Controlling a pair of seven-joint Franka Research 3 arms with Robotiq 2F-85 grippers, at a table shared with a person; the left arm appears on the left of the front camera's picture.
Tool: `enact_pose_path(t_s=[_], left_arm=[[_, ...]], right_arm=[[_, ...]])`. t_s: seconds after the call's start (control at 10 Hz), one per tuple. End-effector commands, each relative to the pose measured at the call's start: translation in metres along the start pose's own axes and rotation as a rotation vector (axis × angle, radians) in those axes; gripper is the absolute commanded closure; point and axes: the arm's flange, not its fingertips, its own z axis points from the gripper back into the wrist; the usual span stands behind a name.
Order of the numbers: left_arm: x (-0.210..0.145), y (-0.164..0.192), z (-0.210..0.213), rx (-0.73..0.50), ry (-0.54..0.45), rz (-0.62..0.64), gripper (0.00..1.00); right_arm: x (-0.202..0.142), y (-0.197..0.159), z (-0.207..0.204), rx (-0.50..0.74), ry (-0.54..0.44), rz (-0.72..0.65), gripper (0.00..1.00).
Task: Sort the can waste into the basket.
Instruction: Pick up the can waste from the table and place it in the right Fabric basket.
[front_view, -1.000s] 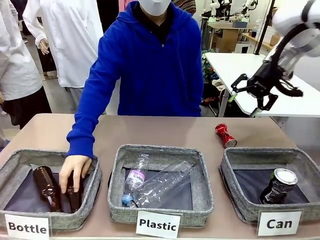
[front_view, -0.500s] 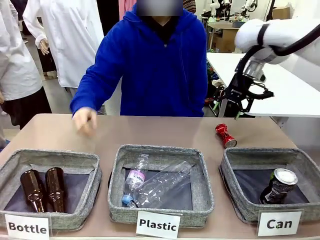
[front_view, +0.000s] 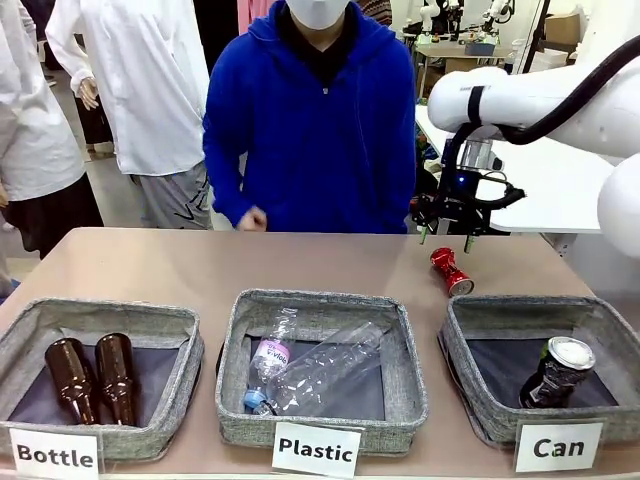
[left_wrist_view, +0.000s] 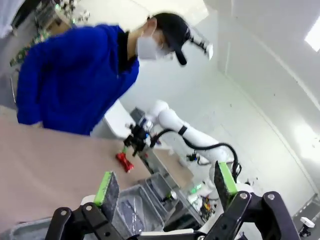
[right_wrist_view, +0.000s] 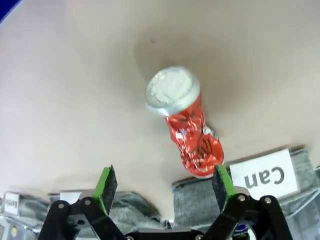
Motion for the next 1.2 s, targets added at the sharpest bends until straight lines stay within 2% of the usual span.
enact_pose_path(t_s=[0.0, 0.1, 0.2, 0.3, 0.4, 0.7, 1.1], left_arm=[[-0.053, 0.006, -0.060, 0.031, 0.099, 0.089, 0.00], [-0.059, 0.014, -0.084, 0.070, 0.122, 0.154, 0.00], [-0.066, 0.021, -0.098, 0.192, 0.161, 0.170, 0.00], [-0.016, 0.022, -0.066, 0.035, 0.124, 0.083, 0.00], [-0.016, 0.022, -0.066, 0.035, 0.124, 0.083, 0.00], [-0.016, 0.022, -0.066, 0.035, 0.124, 0.083, 0.00], [-0.016, 0.022, -0.066, 0.035, 0.124, 0.083, 0.00]], right_arm=[[-0.011, 0.003, -0.024, 0.000, -0.112, -0.006, 0.00], [-0.017, 0.011, -0.040, 0.008, -0.139, 0.009, 0.00], [-0.024, 0.015, -0.053, -0.013, -0.164, -0.016, 0.00], [-0.034, 0.014, -0.062, -0.025, -0.189, -0.050, 0.00], [-0.043, 0.008, -0.068, -0.054, -0.172, -0.073, 0.00], [-0.047, 0.005, -0.076, -0.025, -0.122, -0.081, 0.00], [-0.049, -0.001, -0.073, 0.016, -0.145, -0.074, 0.00]])
